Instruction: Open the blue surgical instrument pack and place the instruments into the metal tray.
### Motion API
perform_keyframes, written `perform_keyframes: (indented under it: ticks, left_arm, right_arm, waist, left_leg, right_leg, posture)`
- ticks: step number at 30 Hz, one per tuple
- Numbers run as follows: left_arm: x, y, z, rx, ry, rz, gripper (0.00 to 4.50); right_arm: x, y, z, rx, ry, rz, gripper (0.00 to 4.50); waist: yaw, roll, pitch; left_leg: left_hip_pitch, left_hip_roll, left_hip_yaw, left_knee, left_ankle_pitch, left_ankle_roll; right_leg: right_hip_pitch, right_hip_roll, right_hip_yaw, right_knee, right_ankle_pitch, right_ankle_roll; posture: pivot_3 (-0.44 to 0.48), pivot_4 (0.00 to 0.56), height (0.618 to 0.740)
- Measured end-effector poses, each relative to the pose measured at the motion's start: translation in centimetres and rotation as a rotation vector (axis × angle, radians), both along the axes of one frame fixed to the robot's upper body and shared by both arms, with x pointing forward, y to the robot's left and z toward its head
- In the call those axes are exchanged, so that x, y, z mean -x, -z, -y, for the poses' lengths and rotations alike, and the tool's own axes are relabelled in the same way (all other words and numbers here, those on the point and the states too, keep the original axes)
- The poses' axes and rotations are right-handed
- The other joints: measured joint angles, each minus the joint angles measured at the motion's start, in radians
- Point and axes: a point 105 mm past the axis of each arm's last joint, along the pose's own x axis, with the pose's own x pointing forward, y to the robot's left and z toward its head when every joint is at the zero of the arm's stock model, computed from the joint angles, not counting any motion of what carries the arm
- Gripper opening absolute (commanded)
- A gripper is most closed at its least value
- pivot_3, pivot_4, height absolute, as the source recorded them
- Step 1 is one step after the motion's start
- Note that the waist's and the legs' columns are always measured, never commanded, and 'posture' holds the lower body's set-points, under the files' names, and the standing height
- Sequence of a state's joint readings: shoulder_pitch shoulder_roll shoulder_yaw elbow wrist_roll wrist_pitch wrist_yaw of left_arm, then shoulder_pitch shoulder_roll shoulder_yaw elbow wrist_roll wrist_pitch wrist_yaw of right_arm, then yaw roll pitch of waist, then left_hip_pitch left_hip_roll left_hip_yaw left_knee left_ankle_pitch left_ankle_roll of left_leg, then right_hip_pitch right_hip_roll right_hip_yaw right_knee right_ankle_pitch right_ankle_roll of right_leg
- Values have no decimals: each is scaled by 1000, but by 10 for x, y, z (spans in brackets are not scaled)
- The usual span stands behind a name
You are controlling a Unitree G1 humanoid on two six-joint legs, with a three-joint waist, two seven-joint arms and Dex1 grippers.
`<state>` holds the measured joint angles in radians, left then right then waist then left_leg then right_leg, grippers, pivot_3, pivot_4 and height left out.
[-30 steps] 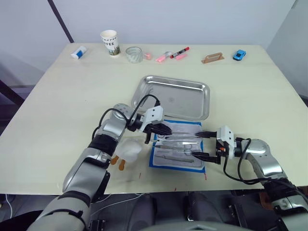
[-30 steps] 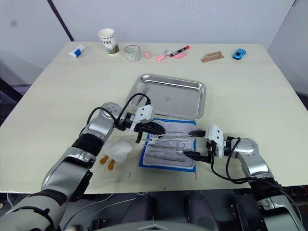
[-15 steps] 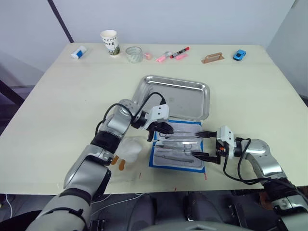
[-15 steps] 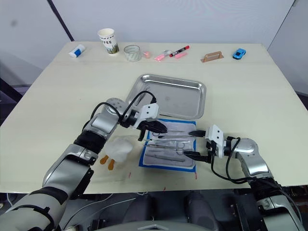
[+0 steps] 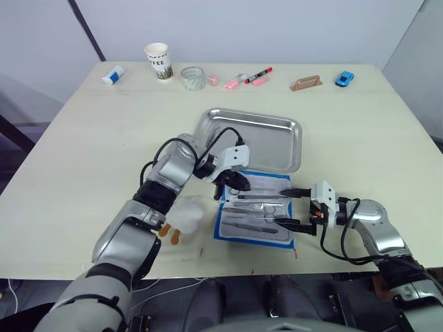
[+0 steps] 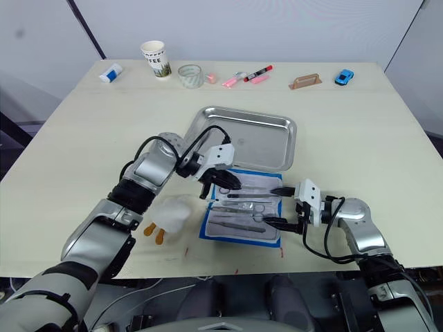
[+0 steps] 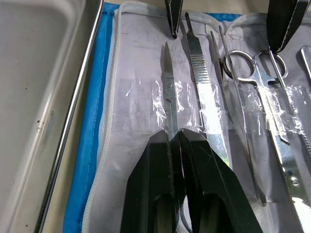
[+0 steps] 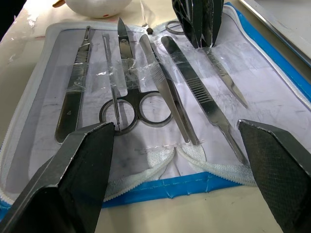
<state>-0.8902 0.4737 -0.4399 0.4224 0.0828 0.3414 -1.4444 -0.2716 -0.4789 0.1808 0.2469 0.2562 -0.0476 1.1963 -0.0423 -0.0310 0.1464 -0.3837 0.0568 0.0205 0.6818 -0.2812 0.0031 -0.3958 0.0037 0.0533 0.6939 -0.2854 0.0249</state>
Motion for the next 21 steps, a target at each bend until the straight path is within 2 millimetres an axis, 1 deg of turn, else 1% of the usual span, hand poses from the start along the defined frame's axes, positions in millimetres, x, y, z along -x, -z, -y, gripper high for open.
perform_keyframes:
  ticks: [18,21]
  left_arm:
    - [3,-2,-8,-57,0,-12,38]
    - [3,-3,-12,-68,-3,-16,38]
  right_arm:
    - [0,0,-1,-1,-1,0,4410]
    - [0,0,-1,-1,-1,-1,4410]
  waist:
    - [-1,0,0]
    - [-1,0,0]
  left_leg:
    - [0,0,0,0,0,0]
    - [0,0,0,0,0,0]
  right_leg:
    - [0,0,0,0,0,0]
    - [0,0,0,0,0,0]
  posture:
    - [0,150,725]
    - [0,150,725]
